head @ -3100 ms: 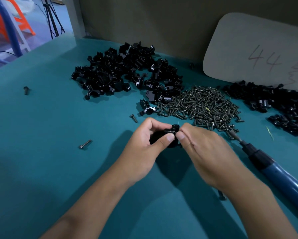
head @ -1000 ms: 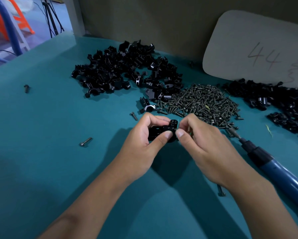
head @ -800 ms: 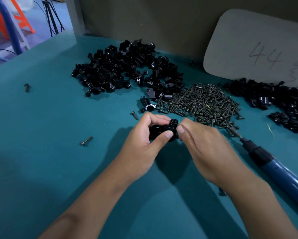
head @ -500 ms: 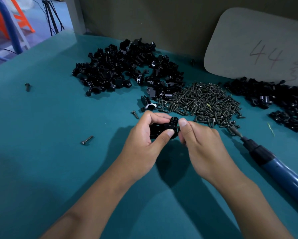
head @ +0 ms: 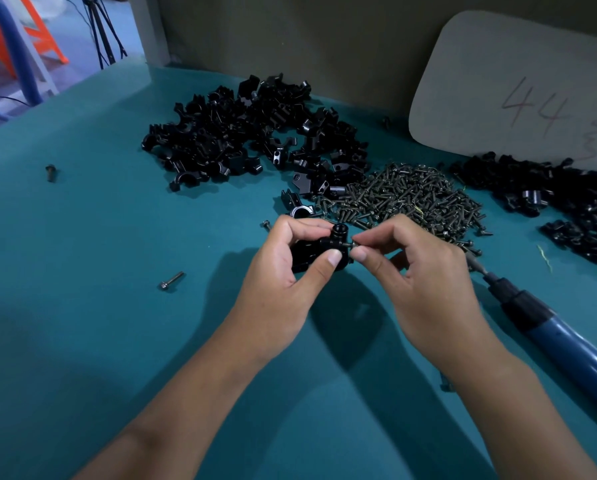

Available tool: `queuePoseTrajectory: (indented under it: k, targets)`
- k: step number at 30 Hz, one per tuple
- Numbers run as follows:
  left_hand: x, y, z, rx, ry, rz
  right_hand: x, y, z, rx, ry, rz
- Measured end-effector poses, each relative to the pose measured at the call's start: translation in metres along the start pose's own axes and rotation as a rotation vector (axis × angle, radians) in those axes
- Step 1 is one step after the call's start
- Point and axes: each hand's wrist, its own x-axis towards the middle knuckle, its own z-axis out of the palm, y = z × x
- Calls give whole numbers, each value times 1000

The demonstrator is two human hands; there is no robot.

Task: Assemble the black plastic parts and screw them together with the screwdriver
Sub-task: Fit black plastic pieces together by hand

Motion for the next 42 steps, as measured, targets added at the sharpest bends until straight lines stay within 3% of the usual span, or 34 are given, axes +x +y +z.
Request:
queuePoseTrajectory:
  k: [14, 30, 36, 42]
  targets:
    - [-1, 4, 1, 22, 33, 40, -3, -6, 12, 83, -32, 128]
    - [-2, 4, 2, 23, 6, 52, -12, 7, 26, -95, -47, -31]
    - [-3, 2, 2, 69, -7, 83, -10, 9, 28, -47, -63, 127]
    - [-2, 3, 4, 55, -2, 83, -6, 8, 20, -42, -49, 113]
